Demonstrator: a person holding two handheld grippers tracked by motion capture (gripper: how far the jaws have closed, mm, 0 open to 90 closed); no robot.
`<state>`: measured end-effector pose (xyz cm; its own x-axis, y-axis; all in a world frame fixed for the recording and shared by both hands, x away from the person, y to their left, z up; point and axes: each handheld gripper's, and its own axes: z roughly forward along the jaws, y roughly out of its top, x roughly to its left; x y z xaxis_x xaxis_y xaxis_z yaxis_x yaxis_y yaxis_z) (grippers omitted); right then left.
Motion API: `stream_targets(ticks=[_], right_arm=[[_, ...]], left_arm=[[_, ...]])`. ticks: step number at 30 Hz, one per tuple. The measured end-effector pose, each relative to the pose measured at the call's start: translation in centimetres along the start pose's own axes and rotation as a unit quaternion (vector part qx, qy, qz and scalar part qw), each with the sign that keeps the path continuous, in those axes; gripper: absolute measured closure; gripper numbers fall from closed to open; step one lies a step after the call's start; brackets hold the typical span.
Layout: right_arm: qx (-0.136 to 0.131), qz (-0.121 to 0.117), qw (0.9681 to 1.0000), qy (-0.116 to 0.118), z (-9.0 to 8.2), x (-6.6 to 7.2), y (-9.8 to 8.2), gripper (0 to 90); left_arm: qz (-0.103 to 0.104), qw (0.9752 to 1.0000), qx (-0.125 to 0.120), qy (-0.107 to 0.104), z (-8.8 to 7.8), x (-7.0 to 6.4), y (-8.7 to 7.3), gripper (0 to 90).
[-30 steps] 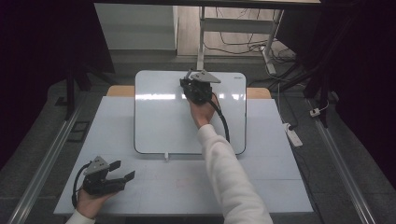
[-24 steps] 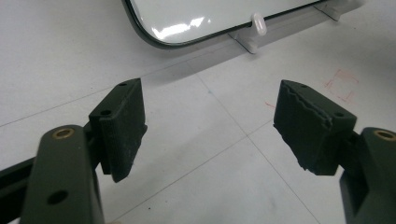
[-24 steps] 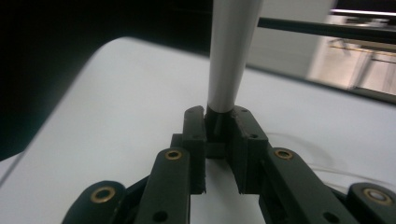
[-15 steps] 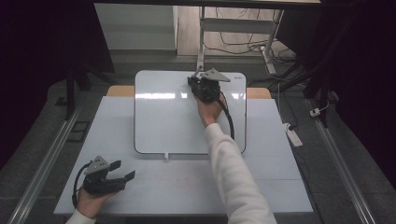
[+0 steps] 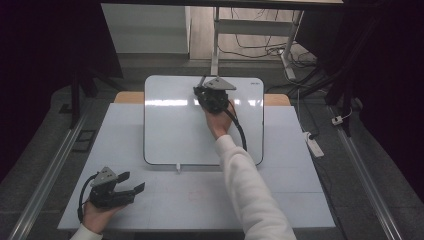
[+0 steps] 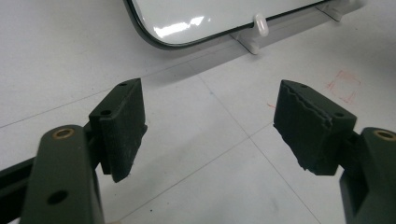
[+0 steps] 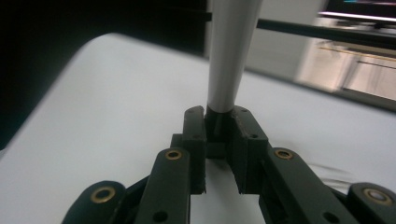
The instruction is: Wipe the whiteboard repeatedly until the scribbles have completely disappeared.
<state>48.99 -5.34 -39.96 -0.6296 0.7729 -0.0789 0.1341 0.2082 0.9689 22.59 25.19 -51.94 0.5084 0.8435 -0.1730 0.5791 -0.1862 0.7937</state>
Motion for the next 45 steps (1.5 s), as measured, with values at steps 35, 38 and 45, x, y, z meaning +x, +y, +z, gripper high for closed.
stream_targets(ticks=[35,38,45], right_arm=[[-0.011,0.000,0.9999,-0.004,0.1,2.3,-1.3,77.2],[-0.021,0.026,0.9983,-0.048,-1.2,-0.3,-1.2,77.2],[-0.012,0.005,0.9999,-0.007,-0.5,1.9,-1.7,77.2]], left_arm=[[0.002,1.0000,0.001,-0.003,0.4,-0.1,0.3,26.1],[0.000,1.0000,-0.001,-0.002,0.2,0.0,0.2,26.1],[0.001,1.0000,-0.002,-0.001,0.3,0.0,0.4,26.1]])
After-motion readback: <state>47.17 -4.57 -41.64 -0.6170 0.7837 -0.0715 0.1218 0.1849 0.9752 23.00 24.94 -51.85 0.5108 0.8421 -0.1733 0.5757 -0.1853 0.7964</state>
